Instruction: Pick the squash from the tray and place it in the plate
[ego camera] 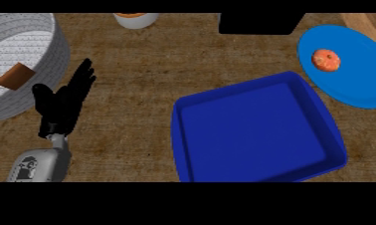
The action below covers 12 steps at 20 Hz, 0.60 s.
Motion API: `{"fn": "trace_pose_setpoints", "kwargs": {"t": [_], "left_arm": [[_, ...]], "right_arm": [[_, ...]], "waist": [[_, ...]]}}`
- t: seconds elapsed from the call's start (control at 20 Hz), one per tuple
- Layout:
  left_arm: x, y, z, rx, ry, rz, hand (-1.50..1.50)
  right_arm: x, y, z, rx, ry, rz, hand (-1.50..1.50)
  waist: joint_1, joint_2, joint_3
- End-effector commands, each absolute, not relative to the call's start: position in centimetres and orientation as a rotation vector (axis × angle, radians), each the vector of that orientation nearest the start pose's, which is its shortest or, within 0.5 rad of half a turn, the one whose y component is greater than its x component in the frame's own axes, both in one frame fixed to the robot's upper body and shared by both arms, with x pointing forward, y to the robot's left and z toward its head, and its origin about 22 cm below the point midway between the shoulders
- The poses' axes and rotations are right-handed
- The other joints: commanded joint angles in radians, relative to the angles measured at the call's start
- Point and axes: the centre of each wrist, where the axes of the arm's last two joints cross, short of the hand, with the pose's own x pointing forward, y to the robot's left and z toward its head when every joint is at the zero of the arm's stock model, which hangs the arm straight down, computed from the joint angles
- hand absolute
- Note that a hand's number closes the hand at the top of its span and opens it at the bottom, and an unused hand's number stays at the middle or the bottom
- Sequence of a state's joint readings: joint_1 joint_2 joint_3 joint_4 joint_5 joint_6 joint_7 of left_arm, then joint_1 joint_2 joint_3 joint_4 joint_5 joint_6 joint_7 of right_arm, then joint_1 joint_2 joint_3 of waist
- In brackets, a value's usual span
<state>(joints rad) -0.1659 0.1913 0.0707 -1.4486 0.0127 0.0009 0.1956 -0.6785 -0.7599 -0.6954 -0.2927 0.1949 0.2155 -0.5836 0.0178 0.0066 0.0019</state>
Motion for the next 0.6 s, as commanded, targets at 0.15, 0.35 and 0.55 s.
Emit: {"fn": "trace_pose_setpoints", "kwargs": {"t": [0.15,0.35,0.55], "left_arm": [[29.5,28.4,1.4,0.166,-1.417,-0.106,0.00],[29.6,29.7,3.8,0.166,-1.420,-0.100,0.00],[29.6,27.4,1.3,0.157,-1.406,-0.103,0.00]], "right_arm": [[27.8,-55.6,8.4,-0.587,-1.694,-0.109,-1.50],[26.9,-55.8,7.4,-0.659,-1.660,-0.086,-1.50],[26.2,-56.6,8.0,-0.658,-1.618,-0.072,-1.50]], "waist": [[-0.001,0.003,0.001],[0.006,0.003,0.001],[0.003,0.003,0.001]]}}
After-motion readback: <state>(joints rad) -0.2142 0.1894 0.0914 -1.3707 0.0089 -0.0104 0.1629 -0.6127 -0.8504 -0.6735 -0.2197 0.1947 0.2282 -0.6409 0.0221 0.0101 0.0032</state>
